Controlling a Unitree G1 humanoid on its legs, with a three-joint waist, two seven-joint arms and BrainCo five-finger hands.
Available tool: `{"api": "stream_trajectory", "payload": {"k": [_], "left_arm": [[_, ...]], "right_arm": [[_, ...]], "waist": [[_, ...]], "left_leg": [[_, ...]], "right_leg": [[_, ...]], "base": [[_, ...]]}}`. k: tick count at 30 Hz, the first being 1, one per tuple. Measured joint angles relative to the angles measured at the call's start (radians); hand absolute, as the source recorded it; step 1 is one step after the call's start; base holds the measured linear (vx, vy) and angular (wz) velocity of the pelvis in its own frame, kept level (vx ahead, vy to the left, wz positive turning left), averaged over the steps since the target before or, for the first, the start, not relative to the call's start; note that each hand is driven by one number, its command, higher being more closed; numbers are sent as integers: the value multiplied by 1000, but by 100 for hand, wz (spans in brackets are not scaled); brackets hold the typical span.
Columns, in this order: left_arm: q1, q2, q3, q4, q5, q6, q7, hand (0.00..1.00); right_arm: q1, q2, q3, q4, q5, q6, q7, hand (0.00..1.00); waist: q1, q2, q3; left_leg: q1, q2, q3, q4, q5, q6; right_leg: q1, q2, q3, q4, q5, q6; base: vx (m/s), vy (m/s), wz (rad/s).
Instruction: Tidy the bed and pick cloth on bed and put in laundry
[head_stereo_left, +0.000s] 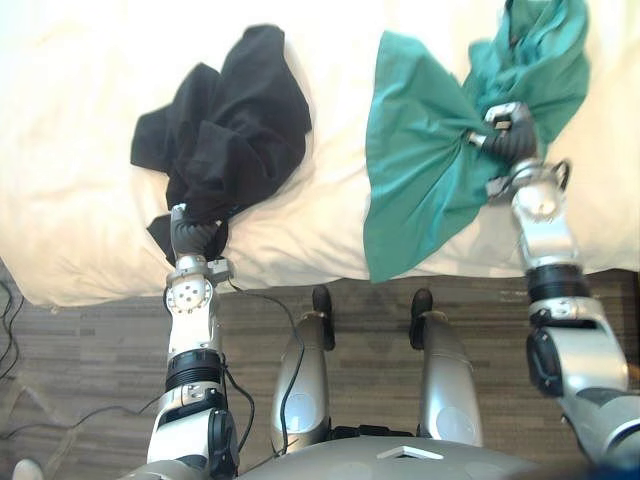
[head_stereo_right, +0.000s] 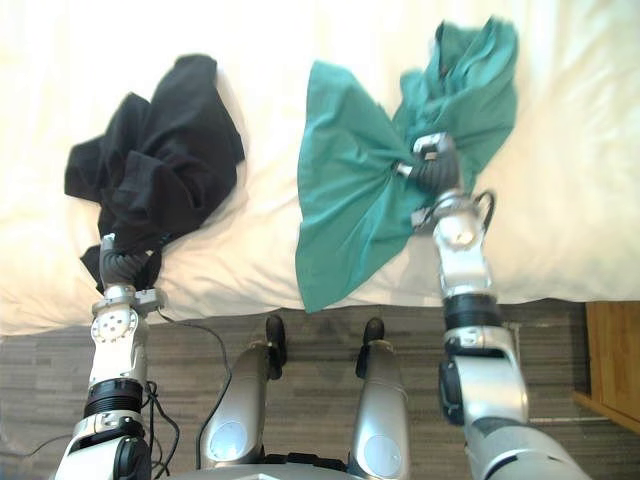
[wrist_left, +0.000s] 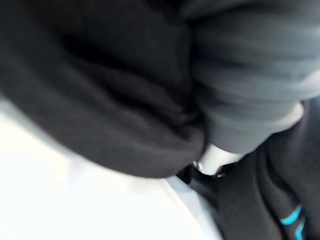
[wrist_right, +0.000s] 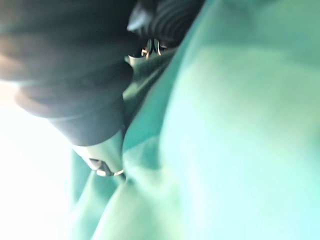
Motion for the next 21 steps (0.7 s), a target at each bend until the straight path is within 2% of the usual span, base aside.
{"api": "stream_trajectory", "payload": {"k": [2,3,4,7,8,10,12,15,16,18,19,21], "left_arm": [[46,-15,-24,0,-49,14,-31,100],[61,-19,-31,-1,-58,19,-40,100],[110,-26,-48,-3,-85,26,-60,100],[175,-42,-58,-2,-117,39,-89,100],[216,-68,-60,22,-125,48,-107,100],[254,-95,-60,77,-124,51,-109,100],[278,-108,-61,150,-131,49,-109,100],[285,-109,-63,204,-156,42,-109,100],[287,-109,-65,232,-174,32,-108,100],[292,-109,-77,239,-191,21,-106,100],[304,-109,-90,241,-216,9,-106,100],[312,-110,-111,249,-254,-4,-106,100]], "right_arm": [[137,83,8,-11,32,-44,0,100],[175,101,11,-14,42,-56,1,100],[273,142,24,-15,54,-81,10,100],[398,185,48,-11,59,-113,23,100],[483,210,50,8,61,-131,45,100],[565,226,53,59,102,-142,97,100],[636,240,49,150,188,-154,200,100],[682,247,40,215,323,-160,316,100],[715,251,30,243,378,-166,381,100],[737,256,17,250,404,-181,433,100],[760,257,9,250,439,-190,483,100],[778,269,3,248,494,-190,532,100]], "waist": [[0,-30,-19],[0,-35,-25],[0,-51,-58],[0,-64,-111],[0,-67,-159],[-1,-65,-213],[-2,-59,-264],[-6,-53,-277],[-6,-56,-279],[-7,-59,-280],[-6,-65,-282],[-9,-79,-283]], "left_leg": [[87,0,22,-38,-2,-2],[109,-1,24,-49,-2,-2],[147,-1,37,-76,-3,-4],[199,-2,51,-119,-3,-5],[245,-1,62,-156,2,-10],[308,-7,77,-216,12,-12],[391,-17,102,-298,34,-15],[462,-24,117,-349,47,-19],[497,-31,128,-371,58,-23],[519,-35,130,-384,65,-23],[533,-40,129,-392,71,-25],[549,-57,125,-413,98,-28]], "right_leg": [[75,0,6,-28,-4,6],[96,0,6,-38,-4,7],[129,0,6,-62,-6,10],[176,1,8,-102,-3,16],[220,0,7,-142,2,24],[275,0,8,-195,14,36],[346,1,9,-258,31,48],[410,0,9,-299,40,56],[438,-4,8,-308,41,57],[460,-8,3,-310,42,59],[472,-13,1,-310,42,59],[491,-30,-16,-308,43,61]], "base": [[68,12,-14],[71,22,-11],[55,20,-10],[109,25,-9],[151,13,-12],[186,24,-12],[163,49,-11],[124,45,-7],[59,32,-2],[29,25,3],[-11,17,5],[-39,14,21]]}}
